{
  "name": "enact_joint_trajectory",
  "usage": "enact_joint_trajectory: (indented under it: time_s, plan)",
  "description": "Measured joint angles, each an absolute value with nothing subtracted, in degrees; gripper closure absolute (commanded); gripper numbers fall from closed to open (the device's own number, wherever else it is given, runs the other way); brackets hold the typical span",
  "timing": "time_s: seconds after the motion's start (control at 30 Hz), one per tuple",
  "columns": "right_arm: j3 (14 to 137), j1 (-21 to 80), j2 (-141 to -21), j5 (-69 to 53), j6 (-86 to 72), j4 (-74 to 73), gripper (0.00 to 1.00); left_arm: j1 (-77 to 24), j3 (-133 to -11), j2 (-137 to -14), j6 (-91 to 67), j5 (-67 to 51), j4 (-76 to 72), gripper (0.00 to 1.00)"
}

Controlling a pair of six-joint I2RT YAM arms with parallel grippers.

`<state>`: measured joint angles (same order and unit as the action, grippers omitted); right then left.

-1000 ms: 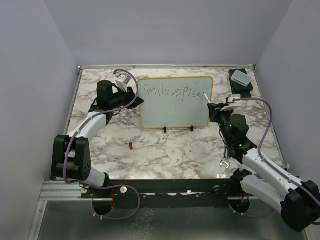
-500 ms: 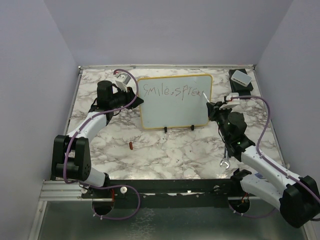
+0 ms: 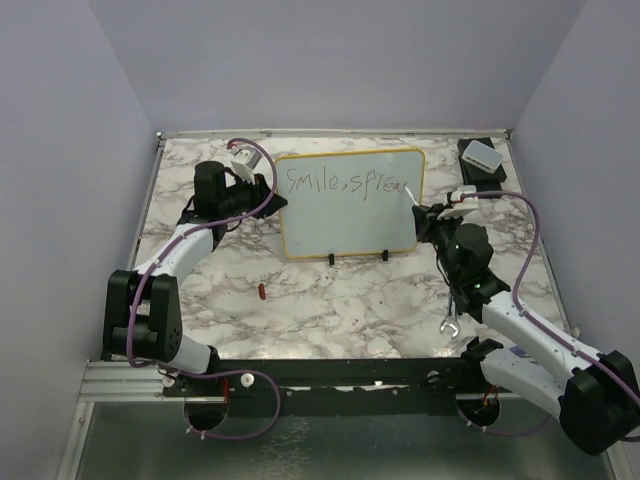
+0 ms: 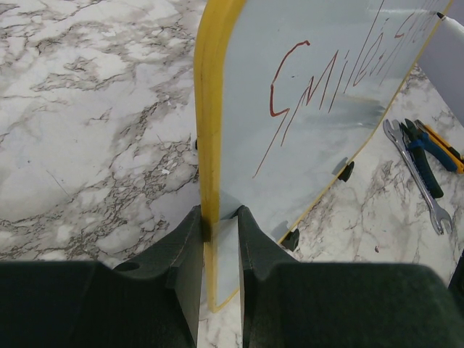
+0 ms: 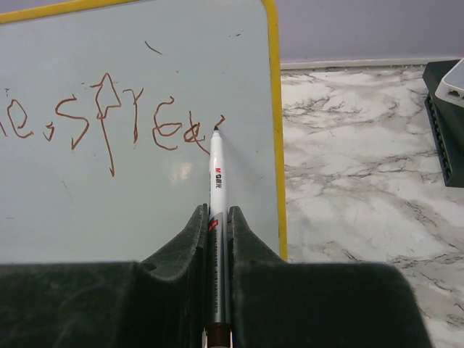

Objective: Write a sentence on the whiteboard

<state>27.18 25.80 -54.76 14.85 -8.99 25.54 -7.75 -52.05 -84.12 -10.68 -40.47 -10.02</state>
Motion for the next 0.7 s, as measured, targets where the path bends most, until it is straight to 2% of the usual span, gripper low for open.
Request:
enact_joint_trajectory:
  time_s: [0.7]
  plan:
    - [27.18, 25.80, -54.06, 16.84, -9.65, 23.42, 0.99, -7.75, -52.05, -84.09, -10.72, -40.47, -9.98, 0.88]
